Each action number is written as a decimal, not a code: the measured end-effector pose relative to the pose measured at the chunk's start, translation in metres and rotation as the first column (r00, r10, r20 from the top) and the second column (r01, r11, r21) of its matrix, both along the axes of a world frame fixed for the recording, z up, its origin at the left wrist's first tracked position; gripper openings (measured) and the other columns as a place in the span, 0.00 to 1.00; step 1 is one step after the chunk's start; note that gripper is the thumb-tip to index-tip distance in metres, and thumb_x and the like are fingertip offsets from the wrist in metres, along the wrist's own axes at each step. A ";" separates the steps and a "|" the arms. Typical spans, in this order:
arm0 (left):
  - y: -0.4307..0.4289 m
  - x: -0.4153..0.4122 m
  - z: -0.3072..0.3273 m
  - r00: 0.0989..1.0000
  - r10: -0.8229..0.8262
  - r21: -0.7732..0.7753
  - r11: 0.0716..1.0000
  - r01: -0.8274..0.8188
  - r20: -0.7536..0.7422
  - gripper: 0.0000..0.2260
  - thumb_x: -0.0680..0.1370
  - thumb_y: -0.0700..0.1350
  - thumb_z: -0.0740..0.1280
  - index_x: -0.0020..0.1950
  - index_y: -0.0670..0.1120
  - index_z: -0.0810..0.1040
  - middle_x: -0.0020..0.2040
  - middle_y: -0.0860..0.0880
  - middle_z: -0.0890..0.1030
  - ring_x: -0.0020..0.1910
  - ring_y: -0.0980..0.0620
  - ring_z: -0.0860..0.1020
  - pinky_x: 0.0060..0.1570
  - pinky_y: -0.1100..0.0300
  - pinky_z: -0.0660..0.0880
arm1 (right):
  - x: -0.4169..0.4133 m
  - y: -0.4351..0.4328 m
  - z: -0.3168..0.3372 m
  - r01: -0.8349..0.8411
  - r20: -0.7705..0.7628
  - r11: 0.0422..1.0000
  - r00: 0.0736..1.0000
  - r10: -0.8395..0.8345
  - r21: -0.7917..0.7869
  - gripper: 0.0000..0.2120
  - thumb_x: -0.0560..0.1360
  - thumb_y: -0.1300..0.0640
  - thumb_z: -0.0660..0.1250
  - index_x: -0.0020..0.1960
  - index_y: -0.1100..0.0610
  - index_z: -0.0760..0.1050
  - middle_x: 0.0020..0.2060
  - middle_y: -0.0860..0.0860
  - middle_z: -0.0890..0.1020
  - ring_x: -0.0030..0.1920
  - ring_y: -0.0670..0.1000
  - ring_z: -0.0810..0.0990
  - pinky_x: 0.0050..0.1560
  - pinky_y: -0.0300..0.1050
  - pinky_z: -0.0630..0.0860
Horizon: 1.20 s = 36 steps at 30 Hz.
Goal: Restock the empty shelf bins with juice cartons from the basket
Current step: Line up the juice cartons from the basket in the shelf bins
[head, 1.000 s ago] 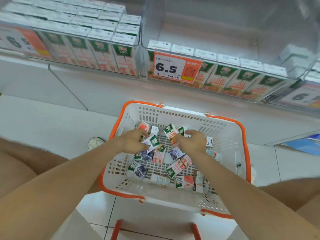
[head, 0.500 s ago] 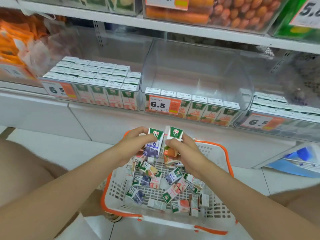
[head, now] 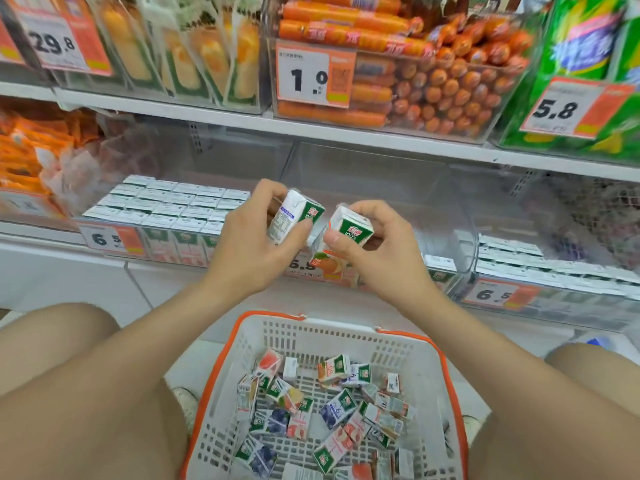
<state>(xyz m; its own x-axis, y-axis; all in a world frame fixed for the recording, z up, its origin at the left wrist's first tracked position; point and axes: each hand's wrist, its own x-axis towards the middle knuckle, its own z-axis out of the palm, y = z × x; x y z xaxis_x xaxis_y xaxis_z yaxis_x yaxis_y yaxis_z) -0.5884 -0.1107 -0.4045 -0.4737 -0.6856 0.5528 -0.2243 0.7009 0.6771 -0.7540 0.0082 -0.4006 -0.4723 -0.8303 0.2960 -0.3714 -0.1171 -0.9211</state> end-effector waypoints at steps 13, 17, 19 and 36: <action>-0.034 -0.030 -0.014 0.946 0.281 0.463 0.868 -0.180 -0.160 0.08 0.82 0.54 0.67 0.60 0.59 0.75 0.43 0.53 0.85 0.38 0.50 0.86 0.51 0.42 0.82 | -0.046 -0.083 -0.026 0.259 -0.171 0.966 0.953 -0.252 0.020 0.10 0.76 0.42 0.72 0.54 0.45 0.79 0.45 0.42 0.85 0.49 0.48 0.85 0.54 0.59 0.82; -0.037 -0.031 -0.014 0.944 0.284 0.465 0.868 -0.177 -0.170 0.08 0.83 0.52 0.68 0.61 0.55 0.75 0.41 0.53 0.85 0.35 0.52 0.85 0.48 0.47 0.83 | -0.040 -0.110 -0.035 0.137 -0.387 0.974 0.920 -0.058 0.180 0.12 0.82 0.51 0.67 0.64 0.50 0.77 0.53 0.47 0.85 0.56 0.55 0.81 0.54 0.44 0.73; -0.037 -0.031 -0.014 0.939 0.300 0.467 0.863 -0.192 -0.169 0.08 0.83 0.52 0.69 0.61 0.55 0.76 0.39 0.54 0.85 0.35 0.54 0.85 0.47 0.49 0.82 | -0.029 -0.117 -0.039 0.065 -0.479 0.964 0.875 0.070 0.259 0.12 0.81 0.49 0.67 0.63 0.49 0.77 0.48 0.46 0.85 0.54 0.56 0.80 0.51 0.45 0.70; 0.001 -0.043 0.015 0.973 0.008 0.475 0.874 0.105 -0.229 0.12 0.82 0.46 0.72 0.63 0.45 0.78 0.46 0.47 0.88 0.35 0.46 0.87 0.38 0.54 0.83 | -0.042 -0.054 0.020 -0.240 0.126 0.968 0.965 0.230 0.071 0.11 0.85 0.57 0.63 0.65 0.57 0.80 0.50 0.55 0.87 0.47 0.54 0.86 0.54 0.56 0.84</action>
<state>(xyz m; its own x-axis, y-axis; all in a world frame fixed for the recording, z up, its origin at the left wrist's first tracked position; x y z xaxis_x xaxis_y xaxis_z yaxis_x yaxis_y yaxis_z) -0.6319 -0.1102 -0.3895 -0.4204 -0.8715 0.2523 -0.0072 0.2812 0.9596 -0.7956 -0.0459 -0.3803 -0.2881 -0.9417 0.1740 -0.2328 -0.1074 -0.9666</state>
